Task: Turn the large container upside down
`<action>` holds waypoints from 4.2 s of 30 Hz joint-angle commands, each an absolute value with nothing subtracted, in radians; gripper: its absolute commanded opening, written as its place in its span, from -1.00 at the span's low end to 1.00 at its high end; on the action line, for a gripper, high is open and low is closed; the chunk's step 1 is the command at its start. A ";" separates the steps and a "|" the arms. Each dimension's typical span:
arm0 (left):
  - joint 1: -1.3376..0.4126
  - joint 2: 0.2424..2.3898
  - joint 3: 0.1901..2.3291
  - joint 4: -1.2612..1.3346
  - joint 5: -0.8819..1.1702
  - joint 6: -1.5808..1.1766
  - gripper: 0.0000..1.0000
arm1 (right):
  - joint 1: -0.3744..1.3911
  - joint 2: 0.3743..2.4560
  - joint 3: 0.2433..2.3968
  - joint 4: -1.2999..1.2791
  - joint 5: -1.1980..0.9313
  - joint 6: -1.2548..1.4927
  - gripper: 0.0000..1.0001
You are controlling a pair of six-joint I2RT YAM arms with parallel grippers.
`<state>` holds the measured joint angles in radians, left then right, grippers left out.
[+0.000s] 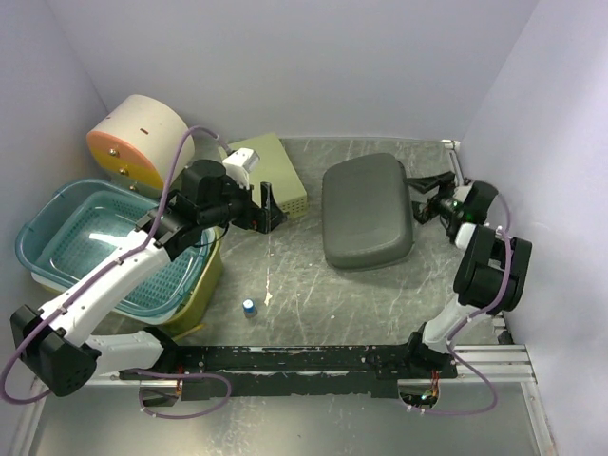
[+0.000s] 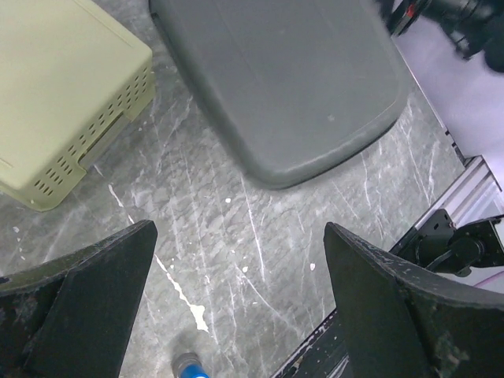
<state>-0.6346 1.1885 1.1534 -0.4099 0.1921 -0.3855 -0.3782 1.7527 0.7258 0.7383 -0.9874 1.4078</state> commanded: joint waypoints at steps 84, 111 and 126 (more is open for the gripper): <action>-0.229 1.237 1.274 -0.905 -0.412 -0.641 -0.25 | 0.153 1.213 0.850 -0.178 -0.156 0.555 1.00; -0.231 1.112 1.673 -0.775 0.448 -0.571 -0.87 | 0.153 1.104 1.062 -0.386 0.060 0.556 1.00; -0.788 1.282 1.398 -0.226 0.564 -0.649 -0.87 | 0.153 0.910 1.168 -0.580 0.528 0.604 0.98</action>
